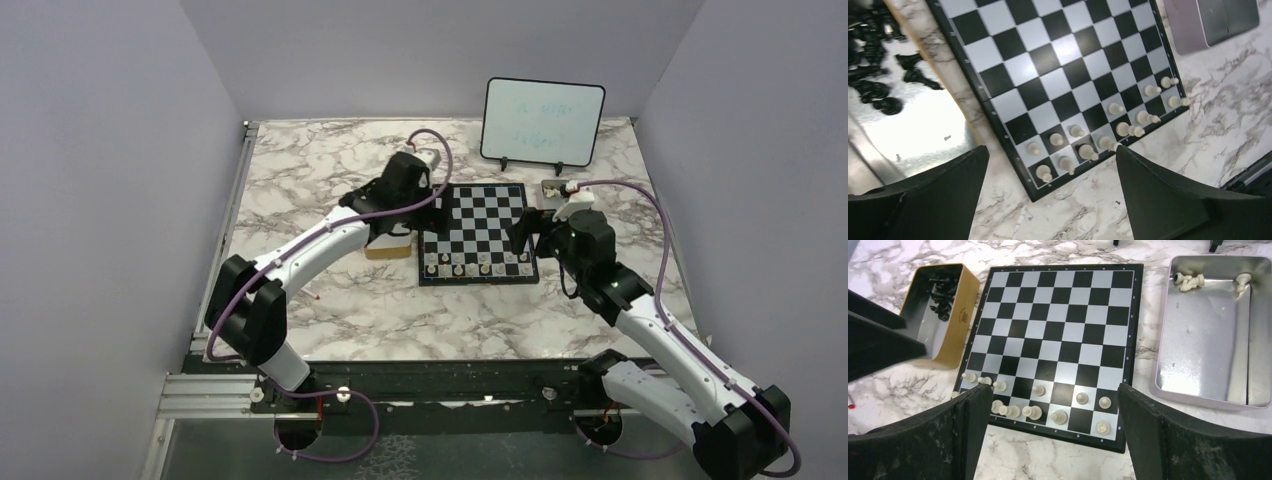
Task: Set up the chess pieces on the board
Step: Pick up the chess piece from the storage box.
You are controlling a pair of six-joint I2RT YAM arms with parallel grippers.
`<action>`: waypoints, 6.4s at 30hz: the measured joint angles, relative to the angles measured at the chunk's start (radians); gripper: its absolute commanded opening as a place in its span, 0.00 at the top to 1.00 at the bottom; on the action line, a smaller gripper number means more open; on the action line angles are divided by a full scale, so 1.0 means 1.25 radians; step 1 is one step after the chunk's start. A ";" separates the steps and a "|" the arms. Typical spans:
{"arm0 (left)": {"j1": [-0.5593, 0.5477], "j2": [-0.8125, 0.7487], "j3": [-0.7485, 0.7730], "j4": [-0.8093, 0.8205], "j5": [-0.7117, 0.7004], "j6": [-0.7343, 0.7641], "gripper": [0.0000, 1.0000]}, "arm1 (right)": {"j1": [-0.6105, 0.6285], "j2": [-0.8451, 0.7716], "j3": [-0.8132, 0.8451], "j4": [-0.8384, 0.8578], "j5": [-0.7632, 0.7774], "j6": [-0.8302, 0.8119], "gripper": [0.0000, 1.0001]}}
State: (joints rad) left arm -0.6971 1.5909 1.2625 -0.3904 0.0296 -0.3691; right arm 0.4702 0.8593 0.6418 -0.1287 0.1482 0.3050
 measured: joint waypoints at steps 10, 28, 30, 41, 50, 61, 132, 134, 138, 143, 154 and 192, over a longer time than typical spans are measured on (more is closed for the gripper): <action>0.171 -0.105 -0.029 -0.008 0.104 0.039 0.01 | -0.008 0.124 0.064 0.001 0.107 -0.049 0.00; 0.176 -0.382 -0.294 0.039 0.114 0.112 0.01 | -0.368 0.448 0.195 0.110 -0.020 -0.092 0.65; 0.176 -0.382 -0.295 0.040 0.115 0.122 0.01 | -0.377 0.491 0.209 0.128 -0.039 -0.092 0.68; 0.176 -0.390 -0.317 0.039 0.148 0.174 0.01 | -0.439 0.674 0.277 0.221 -0.140 -0.119 0.68; 0.179 -0.402 -0.317 0.039 0.148 0.180 0.01 | -0.455 0.762 0.297 0.290 -0.253 -0.109 0.64; 0.179 -0.404 -0.317 0.039 0.148 0.180 0.01 | -0.455 0.830 0.297 0.370 -0.327 -0.079 0.67; 0.179 -0.412 -0.321 0.038 0.147 0.186 0.01 | -0.455 0.877 0.329 0.340 -0.206 0.224 0.80; 0.179 -0.412 -0.322 0.038 0.147 0.186 0.01 | -0.455 0.867 0.330 0.315 -0.189 0.208 0.80; 0.179 -0.412 -0.322 0.038 0.147 0.186 0.01 | -0.455 0.849 0.330 0.268 -0.162 0.169 0.80; 0.179 -0.412 -0.322 0.038 0.147 0.186 0.01 | -0.455 0.833 0.335 0.216 -0.141 0.116 0.78; 0.180 -0.412 -0.322 0.038 0.147 0.186 0.01 | -0.455 0.837 0.359 0.175 -0.153 0.006 0.67; 0.180 -0.412 -0.337 0.060 0.180 0.182 0.10 | -0.455 0.752 0.400 0.029 -0.207 -0.104 0.97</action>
State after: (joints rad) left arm -0.4725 1.0756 0.8417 -0.3149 0.2546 -0.1410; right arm -0.0986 1.7992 1.1423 -0.0929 -0.1101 0.1745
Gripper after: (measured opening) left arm 0.919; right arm 0.043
